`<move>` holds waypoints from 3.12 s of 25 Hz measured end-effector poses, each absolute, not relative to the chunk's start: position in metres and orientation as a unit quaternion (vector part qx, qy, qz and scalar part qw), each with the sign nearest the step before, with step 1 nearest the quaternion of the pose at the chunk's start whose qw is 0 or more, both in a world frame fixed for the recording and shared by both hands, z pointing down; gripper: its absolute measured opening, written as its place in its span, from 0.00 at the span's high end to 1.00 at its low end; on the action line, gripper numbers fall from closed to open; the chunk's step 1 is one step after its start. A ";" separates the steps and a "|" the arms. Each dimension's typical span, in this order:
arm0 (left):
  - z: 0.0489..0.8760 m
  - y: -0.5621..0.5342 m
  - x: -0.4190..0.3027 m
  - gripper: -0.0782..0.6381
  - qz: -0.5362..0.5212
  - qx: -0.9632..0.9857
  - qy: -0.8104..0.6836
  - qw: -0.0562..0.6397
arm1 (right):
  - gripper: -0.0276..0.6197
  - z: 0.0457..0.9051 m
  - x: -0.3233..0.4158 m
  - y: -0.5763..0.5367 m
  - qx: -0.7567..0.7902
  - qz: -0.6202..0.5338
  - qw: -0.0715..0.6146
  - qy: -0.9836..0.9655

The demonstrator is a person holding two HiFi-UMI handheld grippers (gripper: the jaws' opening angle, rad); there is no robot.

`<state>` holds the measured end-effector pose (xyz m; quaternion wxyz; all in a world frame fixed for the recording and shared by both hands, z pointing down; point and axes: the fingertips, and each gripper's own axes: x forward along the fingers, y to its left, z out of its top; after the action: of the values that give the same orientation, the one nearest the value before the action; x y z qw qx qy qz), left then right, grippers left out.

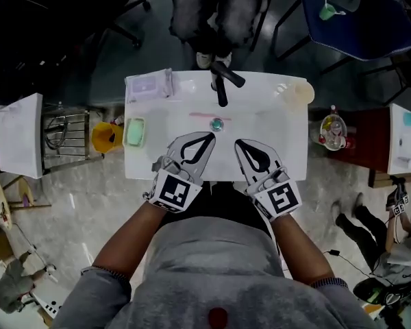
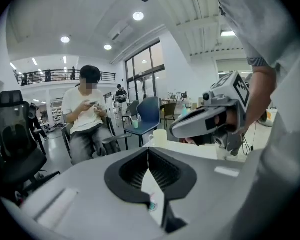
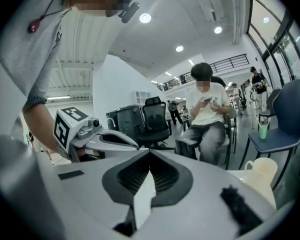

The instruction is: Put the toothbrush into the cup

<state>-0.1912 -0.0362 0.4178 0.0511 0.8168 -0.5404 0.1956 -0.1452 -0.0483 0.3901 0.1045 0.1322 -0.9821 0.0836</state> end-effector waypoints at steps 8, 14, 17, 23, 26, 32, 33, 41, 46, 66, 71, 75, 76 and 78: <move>0.513 -0.064 -0.209 0.85 0.266 0.815 -0.507 0.094 | 0.95 0.454 -0.160 -0.068 0.161 0.111 0.133 -0.972; 0.581 -0.081 -0.211 0.81 0.325 0.816 -0.463 0.119 | 0.95 0.492 -0.166 -0.081 0.170 0.120 0.147 -0.967; 0.612 -0.087 -0.210 0.77 0.371 0.814 -0.432 0.115 | 0.95 0.508 -0.166 -0.086 0.177 0.129 0.148 -0.965; 0.658 -0.093 -0.198 0.74 0.452 0.812 -0.360 0.085 | 0.95 0.534 -0.163 -0.092 0.194 0.148 0.162 -0.956; 0.675 -0.093 -0.192 0.73 0.486 0.810 -0.320 0.065 | 0.95 0.539 -0.163 -0.094 0.207 0.156 0.161 -0.952; 0.703 -0.099 -0.184 0.73 0.520 0.803 -0.286 0.058 | 0.95 0.546 -0.159 -0.101 0.225 0.169 0.162 -0.946; 0.708 -0.100 -0.184 0.73 0.523 0.802 -0.282 0.060 | 0.95 0.548 -0.158 -0.101 0.226 0.170 0.159 -0.946; 0.739 -0.106 -0.182 0.72 0.557 0.791 -0.244 0.074 | 0.95 0.557 -0.153 -0.100 0.229 0.177 0.151 -0.945; 0.751 -0.108 -0.182 0.73 0.573 0.782 -0.230 0.081 | 0.95 0.559 -0.149 -0.102 0.239 0.184 0.150 -0.942; 0.762 -0.109 -0.181 0.86 0.594 0.767 -0.214 0.114 | 0.95 0.561 -0.140 -0.114 0.268 0.196 0.148 -0.931; 0.756 -0.110 -0.178 0.87 0.585 0.773 -0.212 0.124 | 0.95 0.558 -0.136 -0.116 0.277 0.198 0.148 -0.929; 0.741 -0.115 -0.171 0.87 0.571 0.781 -0.219 0.126 | 0.95 0.554 -0.132 -0.117 0.288 0.197 0.147 -0.926; 0.736 -0.114 -0.169 0.87 0.565 0.785 -0.221 0.127 | 0.95 0.551 -0.131 -0.116 0.290 0.195 0.148 -0.925; 0.723 -0.116 -0.163 0.87 0.551 0.794 -0.225 0.127 | 0.95 0.546 -0.128 -0.117 0.300 0.193 0.148 -0.923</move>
<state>-0.1626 -0.1159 0.7231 0.1272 0.7937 -0.2250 0.5506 -0.1278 -0.1171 0.5459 0.1477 0.2996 -0.9226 0.1927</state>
